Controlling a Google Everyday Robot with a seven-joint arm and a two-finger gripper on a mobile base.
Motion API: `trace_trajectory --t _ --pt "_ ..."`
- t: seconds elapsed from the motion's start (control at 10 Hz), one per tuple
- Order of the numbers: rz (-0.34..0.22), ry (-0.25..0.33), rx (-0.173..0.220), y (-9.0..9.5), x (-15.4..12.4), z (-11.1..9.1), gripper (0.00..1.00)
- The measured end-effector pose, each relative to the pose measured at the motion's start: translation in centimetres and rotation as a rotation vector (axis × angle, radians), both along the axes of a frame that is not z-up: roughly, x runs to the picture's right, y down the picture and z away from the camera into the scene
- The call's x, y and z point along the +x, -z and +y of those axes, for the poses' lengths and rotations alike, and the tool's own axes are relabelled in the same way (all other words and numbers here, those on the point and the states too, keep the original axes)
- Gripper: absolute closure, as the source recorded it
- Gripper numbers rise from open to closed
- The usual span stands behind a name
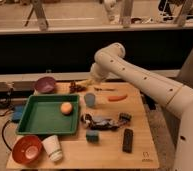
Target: Place banana in purple bowl
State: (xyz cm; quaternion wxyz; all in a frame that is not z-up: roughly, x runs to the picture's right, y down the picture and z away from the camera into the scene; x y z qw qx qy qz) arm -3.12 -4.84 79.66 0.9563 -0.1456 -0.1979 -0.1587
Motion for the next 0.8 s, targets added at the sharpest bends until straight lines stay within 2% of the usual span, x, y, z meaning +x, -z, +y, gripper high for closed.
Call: trace_trajectory --t 0.3,0.4,0.7,0.8 --pt "-0.098 -0.019 -0.008 -0.7 -6.7 -1.6 1.0" --pt "-0.116 -0.035 -0.009 -1.2 -8.4 -2.2 1.0" --pt "-0.155 -0.102 -0.018 -4.8 -13.2 -4.5 1.0" --pt "-0.163 -0.113 -0.019 -5.6 -14.0 -4.8 1.0"
